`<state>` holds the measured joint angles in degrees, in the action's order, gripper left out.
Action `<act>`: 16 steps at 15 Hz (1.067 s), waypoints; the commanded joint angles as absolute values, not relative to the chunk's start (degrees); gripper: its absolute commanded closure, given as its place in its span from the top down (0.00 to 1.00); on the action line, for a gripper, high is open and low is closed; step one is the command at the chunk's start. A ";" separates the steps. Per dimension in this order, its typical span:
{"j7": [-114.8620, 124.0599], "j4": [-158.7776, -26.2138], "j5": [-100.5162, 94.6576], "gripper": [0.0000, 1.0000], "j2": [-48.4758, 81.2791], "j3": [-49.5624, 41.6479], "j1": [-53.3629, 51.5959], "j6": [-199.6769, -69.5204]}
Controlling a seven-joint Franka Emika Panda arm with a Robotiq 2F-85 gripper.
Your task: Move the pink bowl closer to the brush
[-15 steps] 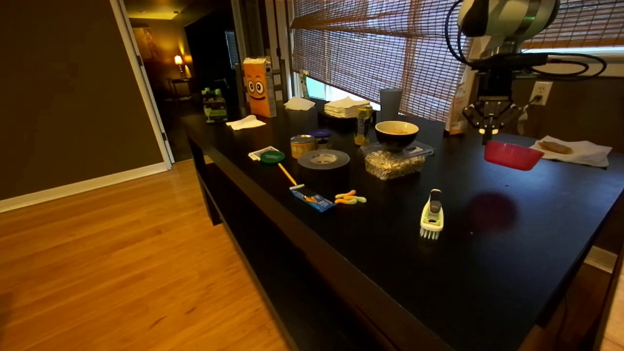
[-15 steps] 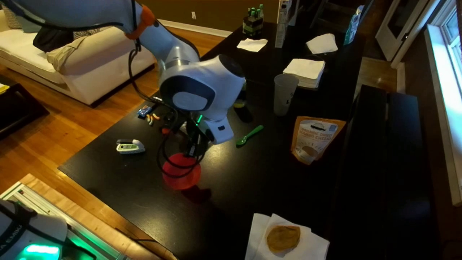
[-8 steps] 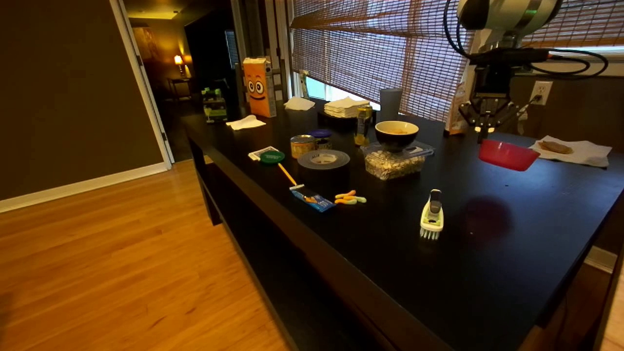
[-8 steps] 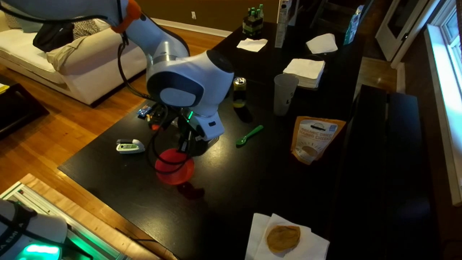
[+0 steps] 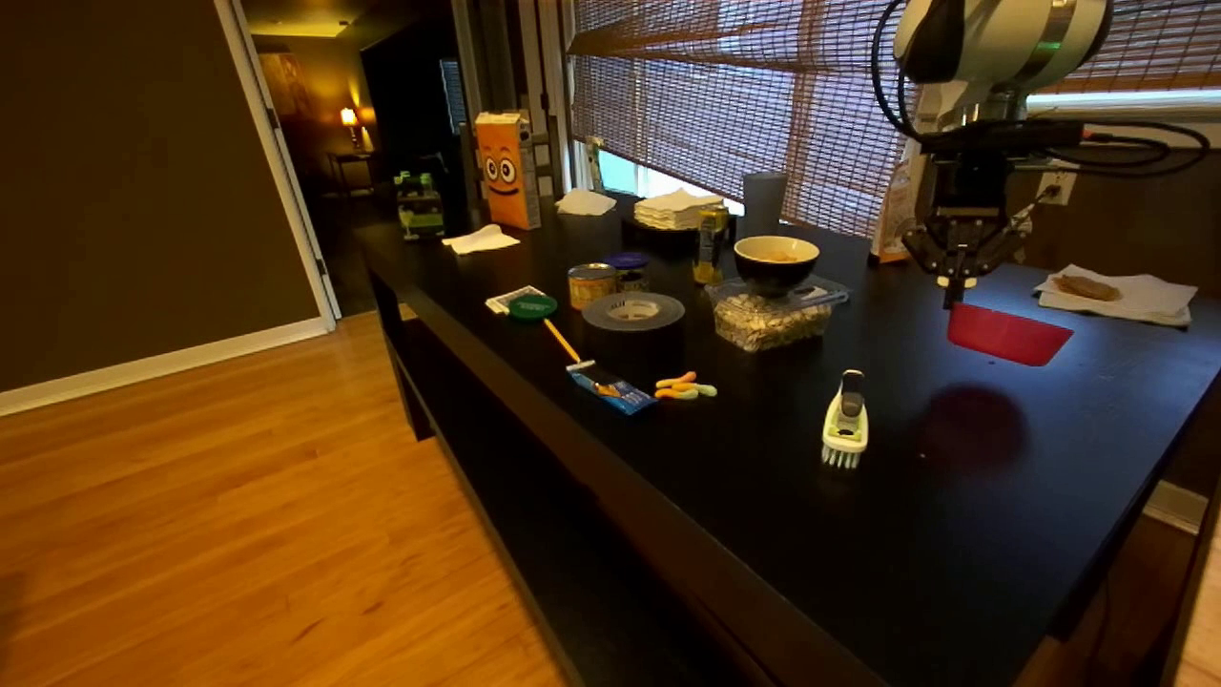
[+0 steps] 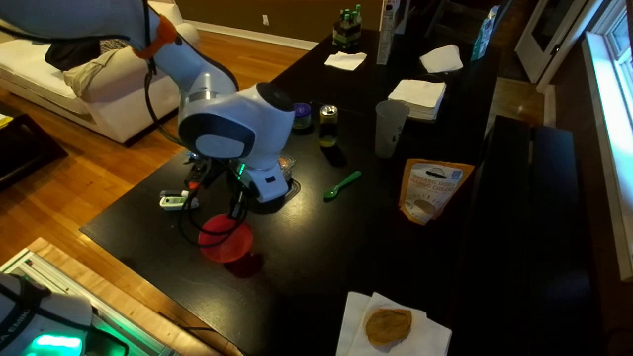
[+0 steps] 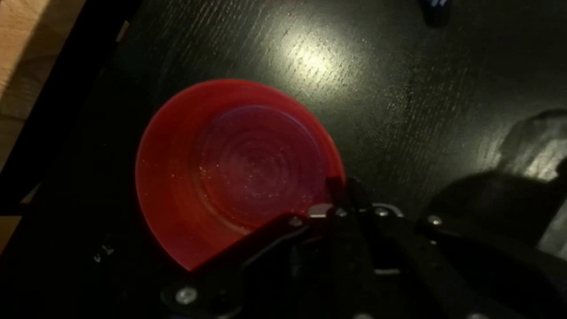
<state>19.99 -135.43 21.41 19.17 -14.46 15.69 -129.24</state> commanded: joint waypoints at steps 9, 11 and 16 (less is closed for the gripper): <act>15.61 -151.99 32.38 0.01 7.60 -7.87 10.86 -148.14; 15.48 -153.18 31.76 0.01 7.19 -6.38 9.25 -153.47; 15.33 -155.91 29.02 0.01 8.01 -2.51 5.01 -167.60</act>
